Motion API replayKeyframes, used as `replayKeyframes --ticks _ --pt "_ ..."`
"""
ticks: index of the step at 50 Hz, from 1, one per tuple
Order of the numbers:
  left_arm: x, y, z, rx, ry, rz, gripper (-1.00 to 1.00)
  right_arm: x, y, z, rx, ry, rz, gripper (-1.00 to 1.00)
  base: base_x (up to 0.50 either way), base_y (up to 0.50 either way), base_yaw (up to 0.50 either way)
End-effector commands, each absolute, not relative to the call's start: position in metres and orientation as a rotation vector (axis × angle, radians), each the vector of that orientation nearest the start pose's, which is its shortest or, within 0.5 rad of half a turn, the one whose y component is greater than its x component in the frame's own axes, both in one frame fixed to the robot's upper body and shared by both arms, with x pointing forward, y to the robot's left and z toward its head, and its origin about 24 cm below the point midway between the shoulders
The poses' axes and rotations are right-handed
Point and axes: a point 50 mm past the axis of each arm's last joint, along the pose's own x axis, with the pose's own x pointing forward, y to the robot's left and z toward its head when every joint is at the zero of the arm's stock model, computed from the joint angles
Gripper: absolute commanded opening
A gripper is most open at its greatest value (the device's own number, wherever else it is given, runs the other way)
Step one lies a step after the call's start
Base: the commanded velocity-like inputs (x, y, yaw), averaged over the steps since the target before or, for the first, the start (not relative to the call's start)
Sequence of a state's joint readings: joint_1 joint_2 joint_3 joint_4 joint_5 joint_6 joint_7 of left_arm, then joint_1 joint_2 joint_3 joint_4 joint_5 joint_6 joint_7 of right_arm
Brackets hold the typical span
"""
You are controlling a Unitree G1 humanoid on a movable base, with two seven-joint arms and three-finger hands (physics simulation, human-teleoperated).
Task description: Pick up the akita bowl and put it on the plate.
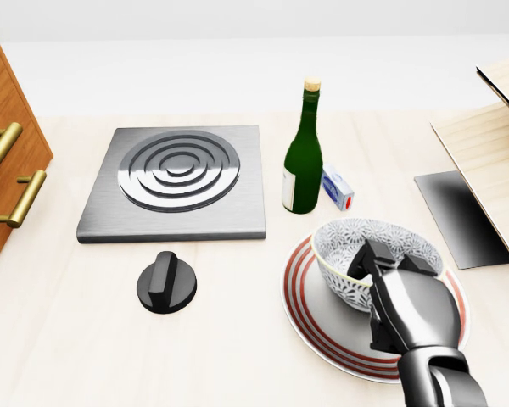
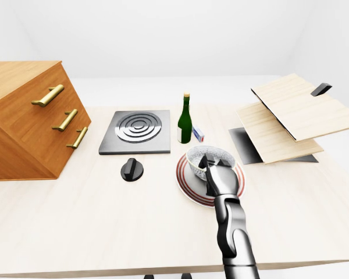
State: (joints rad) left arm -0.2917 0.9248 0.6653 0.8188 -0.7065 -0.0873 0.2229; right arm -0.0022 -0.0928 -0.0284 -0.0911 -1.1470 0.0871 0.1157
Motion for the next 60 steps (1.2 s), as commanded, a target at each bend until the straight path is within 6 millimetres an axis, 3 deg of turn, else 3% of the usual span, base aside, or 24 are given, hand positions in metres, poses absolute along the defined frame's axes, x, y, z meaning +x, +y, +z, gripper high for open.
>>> replayKeyframes --ticks 1,17,18,19,29,36,42,43,49,52,60 --pt "0.186 0.489 0.157 -0.199 -0.235 1.130 1.00 0.256 -0.179 0.048 -1.219 0.093 -0.033 -1.00 0.00 0.00 0.00" --pt "0.186 0.489 0.157 -0.200 -0.235 1.129 1.00 0.257 -0.177 0.046 -1.225 0.095 -0.017 -1.00 0.00 0.00 0.00" --pt "0.186 0.489 0.157 -0.200 -0.235 1.130 1.00 0.257 -0.176 0.046 -1.227 0.101 -0.007 -0.23 0.00 0.00 0.00" --pt "0.186 0.489 0.158 -0.199 -0.235 1.130 1.00 0.257 -0.175 0.046 -1.225 0.100 0.000 1.00 0.00 0.00 0.00" --pt "0.186 0.489 0.158 -0.199 -0.235 1.130 1.00 0.252 -0.176 0.054 -1.255 0.100 0.015 1.00 0.00 0.00 0.00" --pt "0.186 0.489 0.158 -0.199 -0.235 1.130 1.00 0.241 -0.162 0.070 -1.297 0.129 0.138 1.00 0.00 0.00 0.00" --pt "0.186 0.489 0.157 -0.200 -0.233 1.130 1.00 0.228 -0.138 0.120 -1.465 0.076 0.165 1.00 0.00 0.00 0.00" --pt "0.186 0.489 0.157 -0.200 -0.233 1.129 1.00 0.224 -0.134 0.137 -1.529 0.063 0.128 1.00 0.00 0.00 0.00" --pt "0.186 0.489 0.157 -0.200 -0.233 1.130 1.00 0.203 -0.124 0.194 -1.612 -0.062 -0.206 0.99 0.00 0.00 0.00" --pt "0.186 0.489 0.157 -0.200 -0.233 1.129 1.00 0.190 -0.123 0.209 -1.598 -0.087 -0.308 1.00 0.00 0.00 0.00" --pt "0.186 0.489 0.157 -0.199 -0.233 1.129 1.00 0.165 -0.150 0.230 -1.383 -0.033 -0.537 0.99 0.00 0.00 0.00"
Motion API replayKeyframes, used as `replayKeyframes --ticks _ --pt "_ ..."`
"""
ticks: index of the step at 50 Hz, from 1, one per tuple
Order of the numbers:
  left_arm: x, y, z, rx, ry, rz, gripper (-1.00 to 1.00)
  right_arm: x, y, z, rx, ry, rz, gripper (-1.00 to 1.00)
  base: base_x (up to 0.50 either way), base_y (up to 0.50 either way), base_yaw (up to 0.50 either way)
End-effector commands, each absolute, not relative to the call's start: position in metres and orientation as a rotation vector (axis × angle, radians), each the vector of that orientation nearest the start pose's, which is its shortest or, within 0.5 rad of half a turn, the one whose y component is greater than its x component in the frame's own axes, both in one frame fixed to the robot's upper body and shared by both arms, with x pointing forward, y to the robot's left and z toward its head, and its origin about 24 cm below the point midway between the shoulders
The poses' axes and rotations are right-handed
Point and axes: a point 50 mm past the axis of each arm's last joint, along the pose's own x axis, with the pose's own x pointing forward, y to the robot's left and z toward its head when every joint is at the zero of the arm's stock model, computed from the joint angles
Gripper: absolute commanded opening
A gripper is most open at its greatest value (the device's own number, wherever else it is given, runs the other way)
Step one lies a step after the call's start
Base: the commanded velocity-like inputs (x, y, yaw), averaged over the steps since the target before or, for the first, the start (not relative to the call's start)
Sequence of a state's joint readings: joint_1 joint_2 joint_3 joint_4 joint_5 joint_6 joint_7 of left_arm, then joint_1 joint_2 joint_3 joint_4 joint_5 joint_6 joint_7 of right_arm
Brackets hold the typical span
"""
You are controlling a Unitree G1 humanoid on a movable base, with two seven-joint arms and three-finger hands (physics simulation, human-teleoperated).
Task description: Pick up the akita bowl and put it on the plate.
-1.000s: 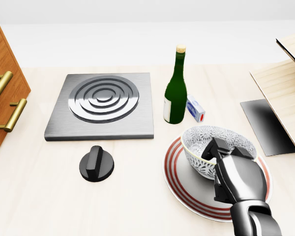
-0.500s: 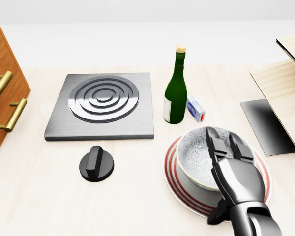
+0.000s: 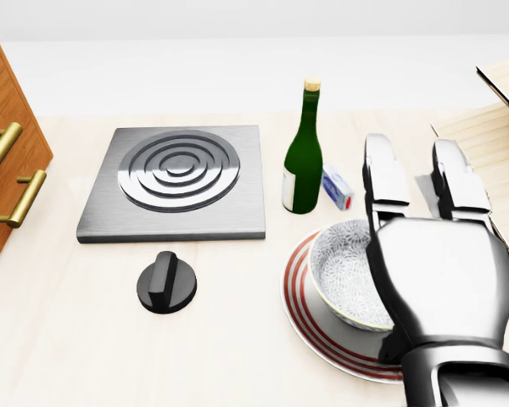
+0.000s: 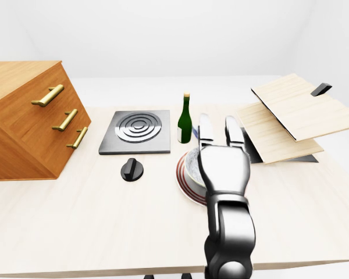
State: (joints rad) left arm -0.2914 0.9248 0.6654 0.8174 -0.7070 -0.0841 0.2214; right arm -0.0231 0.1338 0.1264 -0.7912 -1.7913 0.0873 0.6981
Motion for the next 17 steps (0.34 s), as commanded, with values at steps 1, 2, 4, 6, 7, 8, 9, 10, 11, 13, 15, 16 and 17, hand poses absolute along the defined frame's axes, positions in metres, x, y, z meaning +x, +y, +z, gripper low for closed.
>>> replayKeyframes --ticks 1,2,4,6,7,8,9,10,11,13,15,16,17 --pt "0.186 0.489 0.157 -0.199 -0.233 1.129 1.00 0.165 -0.150 0.229 -1.376 -0.026 -0.538 0.99 0.00 0.00 0.00" --pt "0.186 0.489 0.157 -0.199 -0.233 1.128 1.00 0.165 -0.150 0.227 -1.368 -0.011 -0.523 1.00 0.00 0.00 0.00" --pt "0.186 0.489 0.157 -0.200 -0.233 1.129 1.00 0.164 -0.149 0.224 -1.370 -0.001 -0.509 1.00 0.00 0.00 0.00" --pt "0.186 0.489 0.157 -0.200 -0.233 1.129 1.00 0.164 -0.147 0.222 -1.373 0.004 -0.488 0.99 0.00 0.00 0.00" --pt "0.186 0.489 0.157 -0.199 -0.233 1.128 1.00 0.163 -0.146 0.219 -1.377 0.012 -0.472 0.99 0.00 0.00 0.00" --pt "0.186 0.489 0.157 -0.200 -0.233 1.129 1.00 0.163 -0.145 0.218 -1.378 0.015 -0.459 0.99 0.00 0.00 0.00" --pt "0.186 0.489 0.157 -0.200 -0.231 1.130 1.00 0.162 -0.144 0.216 -1.380 0.021 -0.447 1.00 0.00 0.00 0.00" --pt "0.186 0.489 0.157 -0.199 -0.232 1.129 1.00 0.162 -0.141 0.214 -1.380 0.016 -0.425 1.00 0.00 0.00 0.00" --pt "0.186 0.489 0.157 -0.199 -0.233 1.128 1.00 0.161 -0.140 0.213 -1.381 0.020 -0.416 1.00 0.00 0.00 0.00" --pt "0.186 0.489 0.157 -0.200 -0.231 1.130 1.00 0.161 -0.138 0.212 -1.385 0.015 -0.394 1.00 0.00 0.00 0.00" --pt "0.186 0.489 0.157 -0.199 -0.232 1.128 1.00 0.160 -0.135 0.210 -1.391 0.012 -0.370 1.00 0.00 0.00 0.00" --pt "0.186 0.489 0.157 -0.199 -0.231 1.128 1.00 0.159 -0.131 0.206 -1.398 0.014 -0.331 1.00 0.00 0.00 0.00" --pt "0.186 0.489 0.157 -0.200 -0.231 1.128 1.00 0.158 -0.129 0.203 -1.405 0.023 -0.307 0.99 0.00 0.00 0.00"
